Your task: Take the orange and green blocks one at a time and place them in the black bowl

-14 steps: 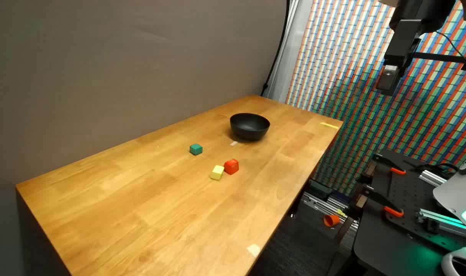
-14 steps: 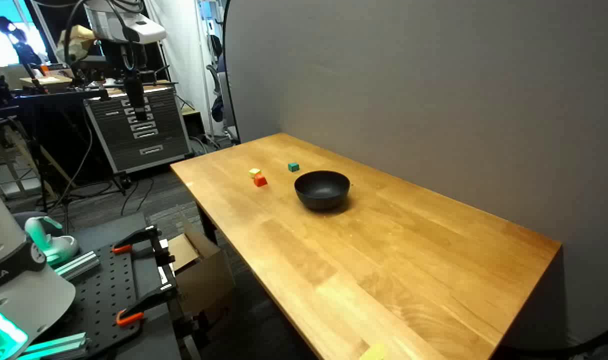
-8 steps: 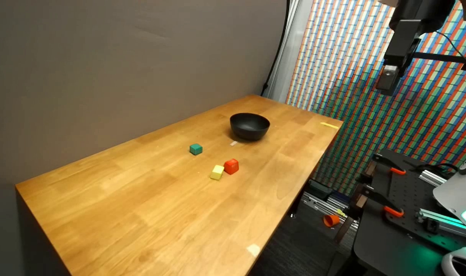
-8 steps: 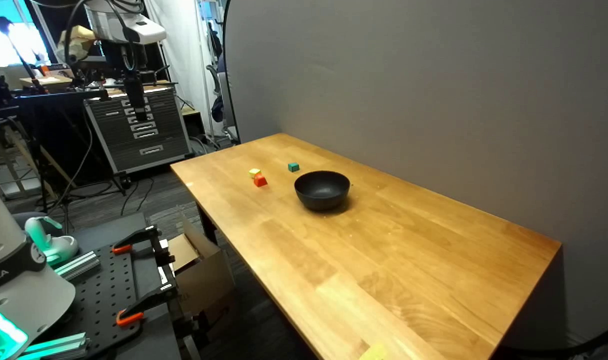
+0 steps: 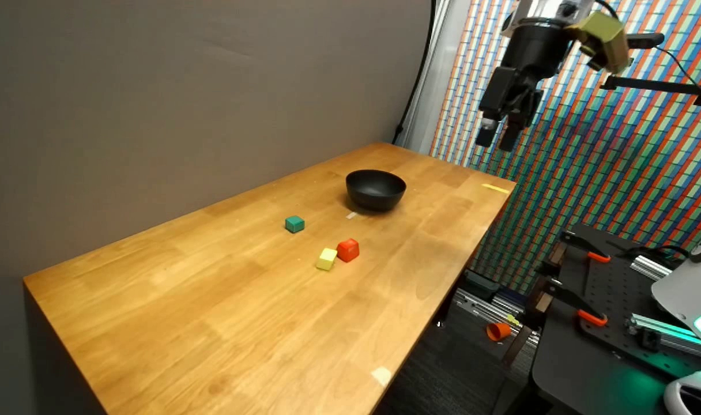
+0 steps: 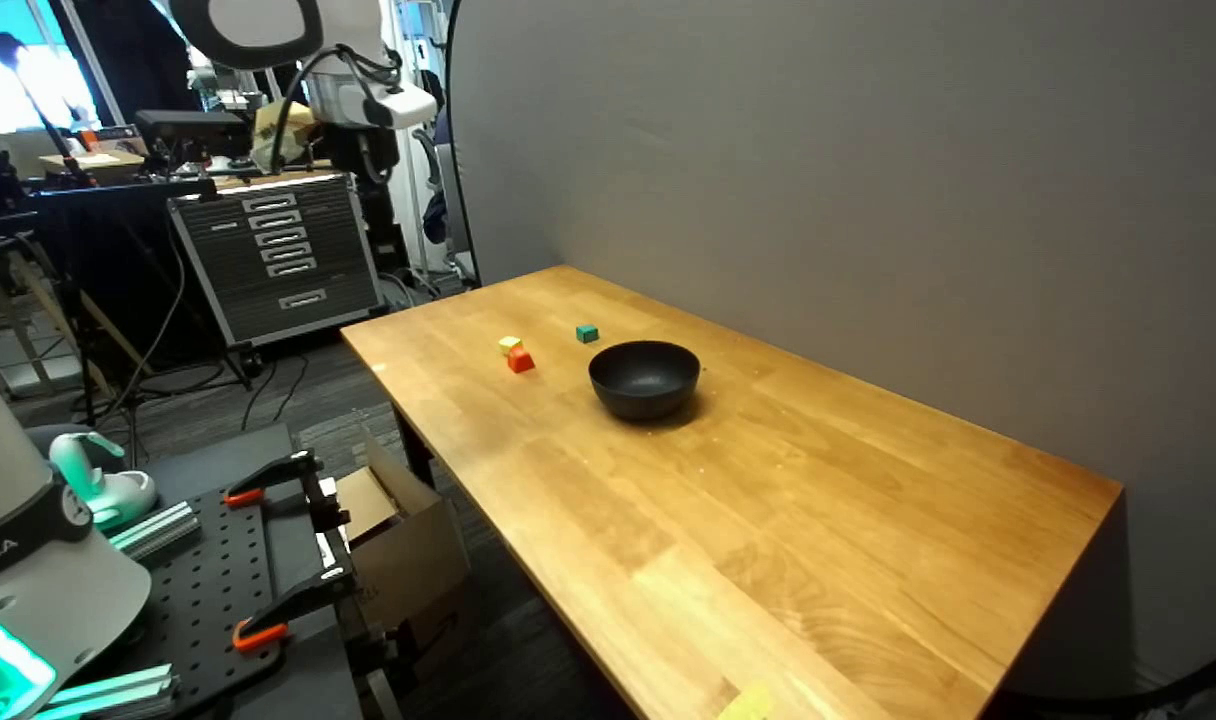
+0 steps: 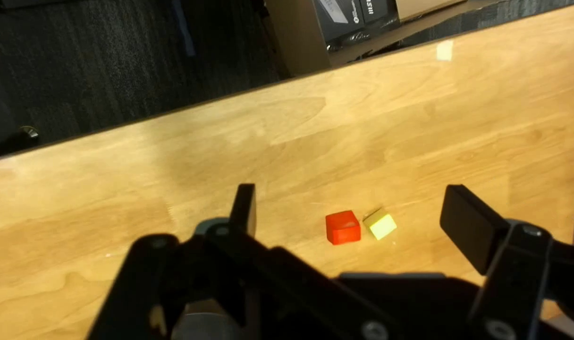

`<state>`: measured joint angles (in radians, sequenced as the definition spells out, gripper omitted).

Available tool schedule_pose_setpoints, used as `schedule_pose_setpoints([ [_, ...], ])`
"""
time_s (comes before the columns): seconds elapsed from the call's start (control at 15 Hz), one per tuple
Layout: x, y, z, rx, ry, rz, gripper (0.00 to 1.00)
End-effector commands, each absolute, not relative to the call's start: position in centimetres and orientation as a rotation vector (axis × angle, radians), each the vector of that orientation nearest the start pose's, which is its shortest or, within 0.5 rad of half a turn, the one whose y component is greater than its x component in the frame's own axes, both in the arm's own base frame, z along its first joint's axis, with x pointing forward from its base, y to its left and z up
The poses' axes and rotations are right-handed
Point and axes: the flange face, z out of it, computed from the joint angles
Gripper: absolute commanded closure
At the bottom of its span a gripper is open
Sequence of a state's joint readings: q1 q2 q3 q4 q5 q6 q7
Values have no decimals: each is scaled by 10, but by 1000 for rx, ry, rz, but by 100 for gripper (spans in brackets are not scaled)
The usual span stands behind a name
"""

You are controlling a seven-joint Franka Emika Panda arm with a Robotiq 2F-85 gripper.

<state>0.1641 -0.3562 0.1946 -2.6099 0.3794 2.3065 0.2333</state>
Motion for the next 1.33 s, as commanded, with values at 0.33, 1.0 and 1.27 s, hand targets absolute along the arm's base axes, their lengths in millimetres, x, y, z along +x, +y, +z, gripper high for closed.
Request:
schedule_pose_setpoints([
  [0.33,523,172,285,-2954,65,189,0],
  [1.0,628,220,179,-2933,-67,318,0],
  [1.27,637,233,155,-2950,-74,358,0],
])
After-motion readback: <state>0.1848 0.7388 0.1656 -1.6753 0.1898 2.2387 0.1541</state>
